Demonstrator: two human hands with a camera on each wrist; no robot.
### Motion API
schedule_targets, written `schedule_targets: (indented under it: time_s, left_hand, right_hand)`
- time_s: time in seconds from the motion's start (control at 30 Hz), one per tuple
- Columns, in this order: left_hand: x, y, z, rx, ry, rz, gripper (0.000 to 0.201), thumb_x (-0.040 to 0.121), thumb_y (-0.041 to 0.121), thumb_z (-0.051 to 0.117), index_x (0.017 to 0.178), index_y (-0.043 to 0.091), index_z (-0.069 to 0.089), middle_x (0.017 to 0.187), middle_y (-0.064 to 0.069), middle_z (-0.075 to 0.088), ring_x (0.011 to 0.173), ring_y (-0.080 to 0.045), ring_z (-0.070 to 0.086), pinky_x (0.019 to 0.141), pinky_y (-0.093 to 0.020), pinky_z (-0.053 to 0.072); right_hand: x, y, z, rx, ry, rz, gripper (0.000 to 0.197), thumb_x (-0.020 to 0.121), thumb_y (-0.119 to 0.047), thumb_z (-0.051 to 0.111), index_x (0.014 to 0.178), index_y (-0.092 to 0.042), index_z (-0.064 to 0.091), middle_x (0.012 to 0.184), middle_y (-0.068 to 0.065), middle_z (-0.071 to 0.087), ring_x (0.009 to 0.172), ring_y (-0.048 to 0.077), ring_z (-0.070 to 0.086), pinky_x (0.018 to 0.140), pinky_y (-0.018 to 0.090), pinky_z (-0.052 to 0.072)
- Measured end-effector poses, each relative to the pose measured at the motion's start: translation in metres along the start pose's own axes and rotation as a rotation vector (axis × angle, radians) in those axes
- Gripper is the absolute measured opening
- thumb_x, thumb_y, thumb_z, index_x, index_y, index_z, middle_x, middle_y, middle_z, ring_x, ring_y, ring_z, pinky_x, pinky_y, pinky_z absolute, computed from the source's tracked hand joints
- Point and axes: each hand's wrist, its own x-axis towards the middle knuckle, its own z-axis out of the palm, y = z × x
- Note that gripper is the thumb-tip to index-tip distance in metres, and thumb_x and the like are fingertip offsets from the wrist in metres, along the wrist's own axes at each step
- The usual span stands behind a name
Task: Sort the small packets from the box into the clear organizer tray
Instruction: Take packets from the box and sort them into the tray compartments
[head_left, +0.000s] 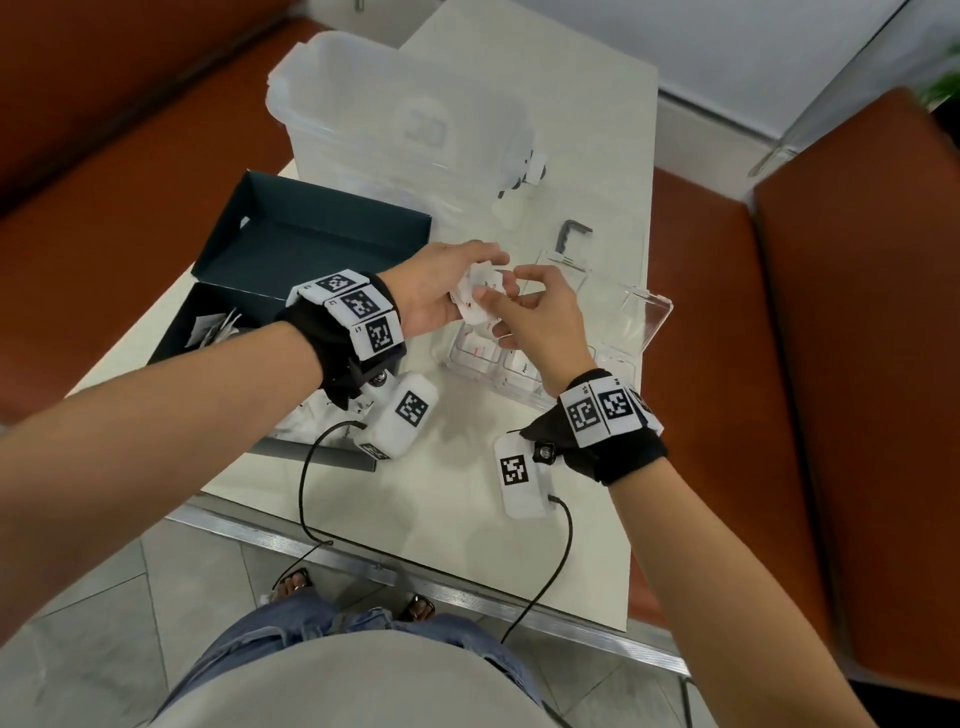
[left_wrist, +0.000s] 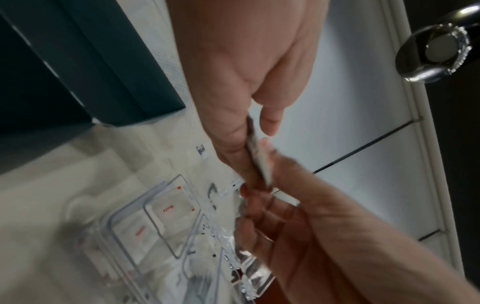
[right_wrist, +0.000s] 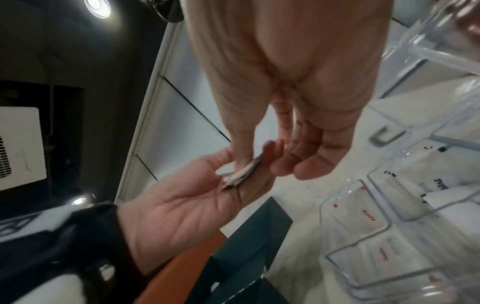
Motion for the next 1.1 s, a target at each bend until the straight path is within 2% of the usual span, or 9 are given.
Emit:
schedule_targets:
  time_s: [0.1, 0.2, 0.27, 0.37, 0.57, 0.7, 0.9, 1.0, 1.1]
  left_hand:
    - [-0.003, 0.001, 0.004, -0.186, -0.082, -0.022, 0.034, 0.094, -0.002, 0.04, 0.127, 0.008, 0.046, 0.115, -0.019, 0.06, 0.09, -0.023, 0.064, 0.078, -0.031, 0.058]
    - [-0.003, 0.0, 0.006, -0.278, -0.12, -0.007, 0.041, 0.091, -0.017, 0.034, 0.126, 0.0, 0.048, 0.111, -0.023, 0.06, 0.087, -0.025, 0.07, 0.084, -0.031, 0.057]
    - [-0.003, -0.001, 0.008, -0.274, -0.137, -0.001, 0.035, 0.094, -0.015, 0.039, 0.127, -0.008, 0.05, 0.109, -0.021, 0.064, 0.086, -0.023, 0.071, 0.084, -0.029, 0.058]
    - [-0.003, -0.002, 0.006, -0.178, -0.104, 0.04, 0.031, 0.098, -0.008, 0.043, 0.127, -0.005, 0.052, 0.106, -0.016, 0.066, 0.09, -0.022, 0.068, 0.081, -0.028, 0.058]
    - [-0.007, 0.007, 0.001, 0.0, -0.007, 0.076, 0.024, 0.097, -0.004, 0.05, 0.118, 0.0, 0.059, 0.103, -0.015, 0.067, 0.084, -0.026, 0.07, 0.063, -0.035, 0.061]
    - [-0.007, 0.007, 0.002, 0.031, 0.031, 0.081, 0.019, 0.095, -0.006, 0.052, 0.11, 0.002, 0.06, 0.103, -0.015, 0.067, 0.085, -0.027, 0.07, 0.061, -0.035, 0.061]
    - [-0.004, 0.005, -0.011, 0.019, 0.09, 0.081, 0.027, 0.096, -0.008, 0.05, 0.121, -0.003, 0.053, 0.11, -0.02, 0.063, 0.091, -0.025, 0.072, 0.065, -0.035, 0.061]
    - [-0.004, 0.003, -0.015, 0.032, 0.1, 0.08, 0.025, 0.096, -0.008, 0.05, 0.12, -0.002, 0.053, 0.112, -0.02, 0.063, 0.092, -0.024, 0.072, 0.065, -0.032, 0.06]
    - [-0.004, 0.003, -0.014, 0.041, 0.1, 0.08, 0.024, 0.096, -0.007, 0.05, 0.119, 0.0, 0.054, 0.112, -0.02, 0.063, 0.091, -0.022, 0.072, 0.064, -0.032, 0.06]
  right_hand:
    - [0.001, -0.002, -0.002, 0.177, 0.048, 0.04, 0.039, 0.083, -0.015, 0.075, 0.117, -0.009, 0.057, 0.087, 0.016, 0.066, 0.058, 0.017, 0.062, 0.054, 0.027, 0.052]
    - [0.003, -0.006, -0.006, 0.224, 0.075, 0.019, 0.031, 0.085, -0.011, 0.072, 0.113, -0.006, 0.062, 0.078, 0.013, 0.063, 0.059, 0.018, 0.062, 0.056, 0.028, 0.052]
    - [0.005, -0.009, -0.009, 0.223, 0.074, -0.001, 0.032, 0.086, -0.01, 0.071, 0.115, -0.009, 0.058, 0.077, 0.011, 0.062, 0.059, 0.02, 0.061, 0.057, 0.029, 0.052]
    - [0.005, -0.013, -0.014, 0.229, 0.007, 0.005, 0.038, 0.085, -0.005, 0.07, 0.119, -0.011, 0.056, 0.078, 0.013, 0.063, 0.054, 0.017, 0.058, 0.056, 0.029, 0.052]
    - [0.011, -0.016, -0.026, 0.088, 0.007, -0.02, 0.017, 0.085, -0.009, 0.071, 0.101, -0.012, 0.066, 0.072, 0.003, 0.065, 0.057, 0.014, 0.059, 0.058, 0.027, 0.05]
    - [0.019, -0.019, -0.035, 0.02, 0.005, -0.038, 0.012, 0.087, -0.008, 0.068, 0.099, -0.009, 0.07, 0.079, 0.006, 0.069, 0.06, 0.012, 0.061, 0.059, 0.022, 0.05]
    - [0.035, -0.014, -0.057, -0.266, 0.057, -0.076, 0.01, 0.087, -0.008, 0.065, 0.092, -0.012, 0.073, 0.085, 0.003, 0.07, 0.06, 0.008, 0.055, 0.055, 0.016, 0.044]
    - [0.037, 0.002, -0.052, -0.516, -0.046, -0.085, 0.011, 0.088, -0.008, 0.062, 0.09, -0.013, 0.072, 0.099, 0.007, 0.071, 0.078, 0.016, 0.062, 0.077, 0.029, 0.053]
    - [0.037, 0.017, -0.038, -0.78, -0.076, -0.018, 0.016, 0.09, -0.013, 0.058, 0.094, -0.022, 0.07, 0.102, 0.002, 0.069, 0.102, 0.023, 0.061, 0.102, 0.049, 0.039]
